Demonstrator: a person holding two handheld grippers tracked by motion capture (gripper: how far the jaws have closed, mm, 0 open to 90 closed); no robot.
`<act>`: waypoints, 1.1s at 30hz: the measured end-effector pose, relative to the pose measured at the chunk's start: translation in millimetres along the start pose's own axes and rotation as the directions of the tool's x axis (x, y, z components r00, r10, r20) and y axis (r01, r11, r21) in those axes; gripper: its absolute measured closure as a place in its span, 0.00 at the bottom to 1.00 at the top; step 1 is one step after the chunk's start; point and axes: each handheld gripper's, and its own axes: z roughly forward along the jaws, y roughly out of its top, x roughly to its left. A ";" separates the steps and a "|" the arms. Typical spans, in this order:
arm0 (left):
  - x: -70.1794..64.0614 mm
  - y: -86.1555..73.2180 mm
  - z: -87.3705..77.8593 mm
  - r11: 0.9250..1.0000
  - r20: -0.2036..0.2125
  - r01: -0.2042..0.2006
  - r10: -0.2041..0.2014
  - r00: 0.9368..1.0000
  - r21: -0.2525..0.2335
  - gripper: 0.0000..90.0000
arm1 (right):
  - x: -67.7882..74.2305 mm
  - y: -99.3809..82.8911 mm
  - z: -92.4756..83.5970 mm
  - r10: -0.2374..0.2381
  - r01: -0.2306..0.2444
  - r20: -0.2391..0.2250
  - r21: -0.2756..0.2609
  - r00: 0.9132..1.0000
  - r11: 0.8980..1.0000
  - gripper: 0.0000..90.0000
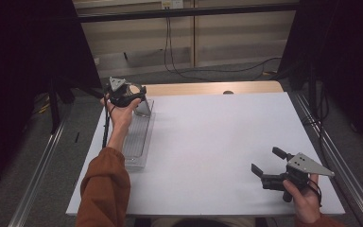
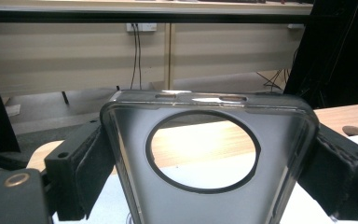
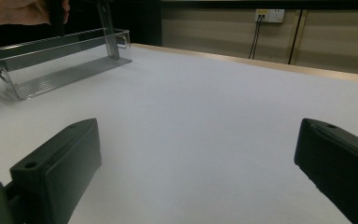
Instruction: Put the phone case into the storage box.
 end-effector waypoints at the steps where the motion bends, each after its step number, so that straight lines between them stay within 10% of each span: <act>1: -0.5 -0.3 0.6 1.000 -0.001 0.000 0.000 1.000 -0.004 0.13 | 0.0 0.0 0.0 0.000 0.000 0.000 0.000 1.000 1.000 0.00; 11: -9.5 2.0 11.0 0.999 -0.035 -0.038 0.038 0.999 0.010 0.13 | -0.1 -0.3 0.4 0.008 -0.008 -0.017 0.001 1.000 1.000 0.00; 15: -10.3 1.0 17.5 1.000 -0.053 0.007 -0.008 0.999 -0.010 0.12 | 0.1 -0.3 0.5 0.001 -0.001 -0.027 0.003 1.000 1.000 0.00; 33: -13.3 -3.9 31.5 0.999 -0.012 -0.033 0.034 0.999 0.028 0.11 | -1.0 -0.7 -1.2 0.006 -0.006 -0.028 0.004 1.000 1.000 0.00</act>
